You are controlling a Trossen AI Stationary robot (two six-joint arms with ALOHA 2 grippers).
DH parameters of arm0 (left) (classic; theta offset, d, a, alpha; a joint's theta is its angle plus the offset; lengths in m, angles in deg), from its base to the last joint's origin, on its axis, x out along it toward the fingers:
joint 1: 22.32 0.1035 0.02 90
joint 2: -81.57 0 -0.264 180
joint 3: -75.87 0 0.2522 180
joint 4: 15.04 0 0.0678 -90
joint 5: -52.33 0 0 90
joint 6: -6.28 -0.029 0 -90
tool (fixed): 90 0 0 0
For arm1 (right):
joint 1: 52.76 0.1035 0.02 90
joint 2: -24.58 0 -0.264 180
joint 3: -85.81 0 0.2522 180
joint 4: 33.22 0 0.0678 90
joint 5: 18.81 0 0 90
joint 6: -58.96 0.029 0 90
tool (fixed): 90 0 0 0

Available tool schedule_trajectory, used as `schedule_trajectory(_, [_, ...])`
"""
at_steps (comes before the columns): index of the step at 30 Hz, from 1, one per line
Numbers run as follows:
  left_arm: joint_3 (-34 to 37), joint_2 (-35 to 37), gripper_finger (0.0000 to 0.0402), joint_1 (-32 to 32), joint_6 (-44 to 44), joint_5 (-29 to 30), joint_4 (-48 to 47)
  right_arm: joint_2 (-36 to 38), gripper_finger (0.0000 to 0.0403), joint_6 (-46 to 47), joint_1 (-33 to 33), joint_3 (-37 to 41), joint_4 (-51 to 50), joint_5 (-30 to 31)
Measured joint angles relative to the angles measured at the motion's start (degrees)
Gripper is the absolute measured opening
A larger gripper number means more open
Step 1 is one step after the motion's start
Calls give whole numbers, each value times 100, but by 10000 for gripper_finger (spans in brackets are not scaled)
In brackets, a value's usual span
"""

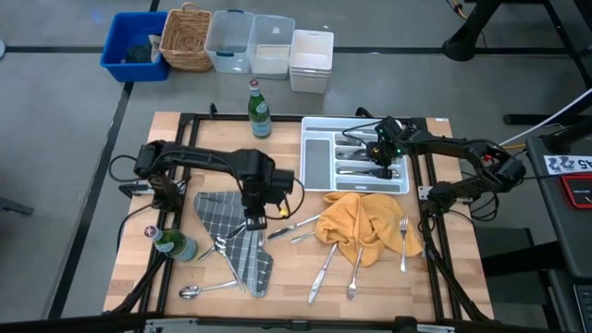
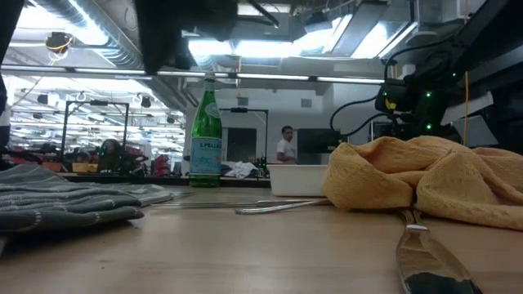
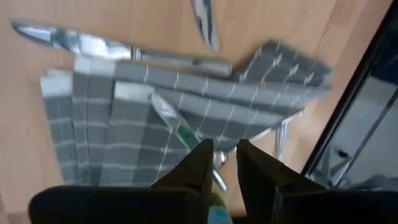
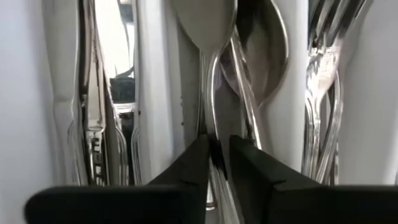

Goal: Sort silverware
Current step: Put the silver spoon into the cutlery tray

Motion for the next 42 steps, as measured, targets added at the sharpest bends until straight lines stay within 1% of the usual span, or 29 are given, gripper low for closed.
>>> schedule_trajectory(4, [196, 0, 61, -269, 324, 221, -59, 0, 94, 0, 2, 0, -12, 61])
schedule_trajectory(7, [523, 0, 61, -427, 356, 227, -49, 2, 101, -5, 2, 0, -9, 63])
schedule_trajectory(9, [791, 0, 61, -526, 557, 229, 109, 2, 102, 24, 2, 0, -9, 64])
schedule_trajectory(12, [1131, -9, 61, -662, 653, 236, 510, 2, 100, 263, 2, 0, -6, 72])
schedule_trajectory(14, [1362, -7, 61, -730, 744, 233, 976, 2, 98, 378, 2, 0, -7, 77])
schedule_trajectory(16, [1591, -9, 61, -737, 1076, 227, 1632, 2, 97, 489, 2, 0, -9, 83])
schedule_trajectory(22, [2111, -9, 61, -366, 2670, 242, 2902, 2, 97, 519, 2, 0, -14, 116])
schedule_trajectory(26, [2378, -9, 61, -52, 3473, 252, 3289, 2, 96, 530, 8, 0, -26, 224])
schedule_trajectory(31, [2742, -7, 61, 153, 4451, 320, 3464, 2, 96, 529, 11, 0, -39, 257])
schedule_trajectory(35, [3021, -2, 61, 190, 4776, 480, 3838, 0, 96, 529, 5, -146, -376, 356])
schedule_trajectory(42, [3243, -2, 61, 190, 4872, 492, 4632, 0, 96, 285, -4, -625, -1300, 726])
